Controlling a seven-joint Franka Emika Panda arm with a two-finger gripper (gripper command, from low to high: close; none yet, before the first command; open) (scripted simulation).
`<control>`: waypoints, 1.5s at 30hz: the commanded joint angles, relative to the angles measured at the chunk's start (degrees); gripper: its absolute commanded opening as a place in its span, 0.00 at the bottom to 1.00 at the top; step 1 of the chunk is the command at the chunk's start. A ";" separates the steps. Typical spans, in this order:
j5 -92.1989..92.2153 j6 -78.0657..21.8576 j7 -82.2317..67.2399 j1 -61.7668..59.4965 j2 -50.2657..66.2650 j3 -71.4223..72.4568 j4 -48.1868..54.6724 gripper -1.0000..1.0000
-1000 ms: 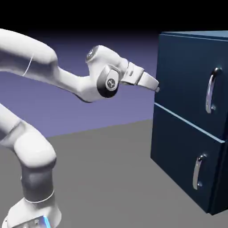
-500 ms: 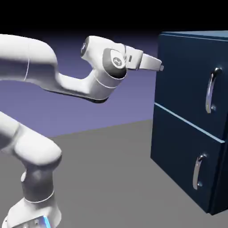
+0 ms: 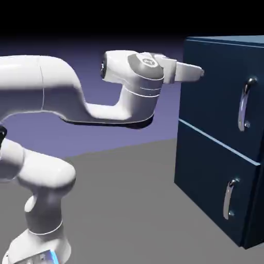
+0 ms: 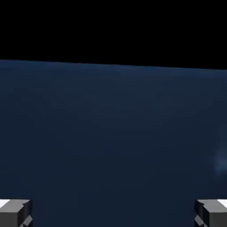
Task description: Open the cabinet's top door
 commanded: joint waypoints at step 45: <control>-41.63 -16.58 44.09 -4.29 1.86 -3.35 -5.51 0.00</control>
